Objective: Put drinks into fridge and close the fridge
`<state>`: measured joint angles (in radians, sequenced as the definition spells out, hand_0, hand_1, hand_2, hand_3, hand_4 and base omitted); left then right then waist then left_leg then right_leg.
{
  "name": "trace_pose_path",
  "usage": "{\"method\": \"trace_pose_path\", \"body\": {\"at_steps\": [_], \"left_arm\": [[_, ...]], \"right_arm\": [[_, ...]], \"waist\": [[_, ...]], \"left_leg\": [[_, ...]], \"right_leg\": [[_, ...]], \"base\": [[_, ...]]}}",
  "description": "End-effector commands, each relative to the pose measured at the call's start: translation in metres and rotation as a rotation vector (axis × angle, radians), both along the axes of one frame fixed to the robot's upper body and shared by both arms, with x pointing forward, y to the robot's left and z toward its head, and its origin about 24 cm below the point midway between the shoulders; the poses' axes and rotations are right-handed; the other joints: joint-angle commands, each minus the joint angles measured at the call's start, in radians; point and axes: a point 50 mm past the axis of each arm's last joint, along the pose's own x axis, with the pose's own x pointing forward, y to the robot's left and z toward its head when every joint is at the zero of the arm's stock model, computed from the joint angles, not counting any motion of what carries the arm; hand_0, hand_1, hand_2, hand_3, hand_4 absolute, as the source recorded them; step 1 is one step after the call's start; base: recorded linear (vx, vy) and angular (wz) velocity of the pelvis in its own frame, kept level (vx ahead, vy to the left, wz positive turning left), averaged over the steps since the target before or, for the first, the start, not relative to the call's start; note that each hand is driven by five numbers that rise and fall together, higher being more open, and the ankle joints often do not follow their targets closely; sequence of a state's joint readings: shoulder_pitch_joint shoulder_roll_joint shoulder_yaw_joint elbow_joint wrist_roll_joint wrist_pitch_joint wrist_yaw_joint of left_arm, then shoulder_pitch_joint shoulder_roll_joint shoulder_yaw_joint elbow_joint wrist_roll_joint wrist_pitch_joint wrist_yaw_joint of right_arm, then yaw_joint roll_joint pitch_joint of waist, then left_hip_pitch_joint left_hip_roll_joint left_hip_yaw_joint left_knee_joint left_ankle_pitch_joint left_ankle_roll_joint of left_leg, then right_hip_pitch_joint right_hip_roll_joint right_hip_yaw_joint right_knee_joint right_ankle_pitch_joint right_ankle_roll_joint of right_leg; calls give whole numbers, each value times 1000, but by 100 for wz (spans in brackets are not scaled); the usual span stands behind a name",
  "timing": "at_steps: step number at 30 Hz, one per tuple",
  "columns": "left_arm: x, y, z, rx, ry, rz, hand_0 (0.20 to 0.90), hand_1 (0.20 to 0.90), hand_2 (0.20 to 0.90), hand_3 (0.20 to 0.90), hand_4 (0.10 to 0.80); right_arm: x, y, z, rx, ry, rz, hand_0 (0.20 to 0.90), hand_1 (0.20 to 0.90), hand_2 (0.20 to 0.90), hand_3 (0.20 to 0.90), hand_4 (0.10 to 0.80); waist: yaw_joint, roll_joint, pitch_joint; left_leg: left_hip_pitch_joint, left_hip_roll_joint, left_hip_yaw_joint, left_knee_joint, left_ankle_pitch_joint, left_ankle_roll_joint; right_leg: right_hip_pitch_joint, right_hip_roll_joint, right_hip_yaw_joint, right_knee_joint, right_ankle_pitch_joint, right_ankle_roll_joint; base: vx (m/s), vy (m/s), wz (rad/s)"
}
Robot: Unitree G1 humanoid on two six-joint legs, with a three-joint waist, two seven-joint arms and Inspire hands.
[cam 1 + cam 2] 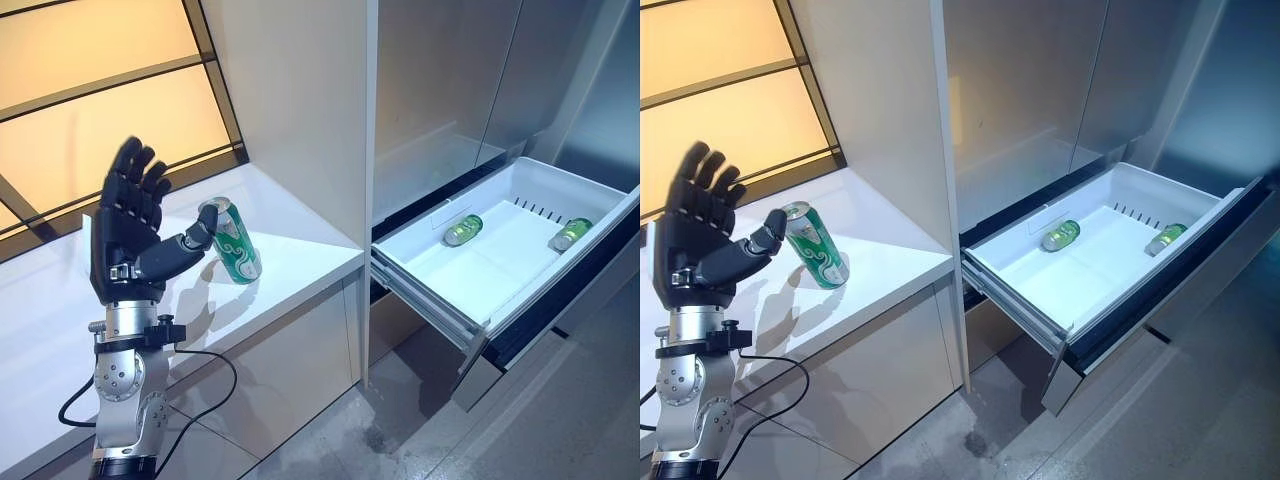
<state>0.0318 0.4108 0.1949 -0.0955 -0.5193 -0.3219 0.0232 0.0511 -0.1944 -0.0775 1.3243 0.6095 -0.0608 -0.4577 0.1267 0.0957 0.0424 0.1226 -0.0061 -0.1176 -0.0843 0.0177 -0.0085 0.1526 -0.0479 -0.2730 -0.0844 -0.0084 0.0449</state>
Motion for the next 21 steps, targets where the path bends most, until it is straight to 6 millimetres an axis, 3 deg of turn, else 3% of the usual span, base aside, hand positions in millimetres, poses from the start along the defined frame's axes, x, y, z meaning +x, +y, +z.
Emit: {"method": "trace_pose_path", "body": {"at_steps": [1,9,21], "left_arm": [[1,14,47,96,-163,-19,900,900,900,900,800],[9,7,47,104,-119,-179,900,900,900,900,800],[17,12,47,117,-69,-150,900,900,900,900,800]], "right_arm": [[14,-3,3,-50,1,-16,900,900,900,900,800],[18,-7,5,-63,-5,-28,900,900,900,900,800],[18,-10,6,-78,-15,-30,900,900,900,900,800]], "waist": [[0,-16,2],[-7,-11,3],[-22,-5,0]], "left_leg": [[-13,-47,18,23,-81,6],[-9,-46,29,27,-81,4],[-4,-46,44,27,-82,4]], "right_leg": [[-27,20,40,139,-153,-9],[-25,17,44,138,-148,-3],[-25,14,54,136,-144,3]], "base": [[0,0,0],[0,0,0],[0,0,0]]}}
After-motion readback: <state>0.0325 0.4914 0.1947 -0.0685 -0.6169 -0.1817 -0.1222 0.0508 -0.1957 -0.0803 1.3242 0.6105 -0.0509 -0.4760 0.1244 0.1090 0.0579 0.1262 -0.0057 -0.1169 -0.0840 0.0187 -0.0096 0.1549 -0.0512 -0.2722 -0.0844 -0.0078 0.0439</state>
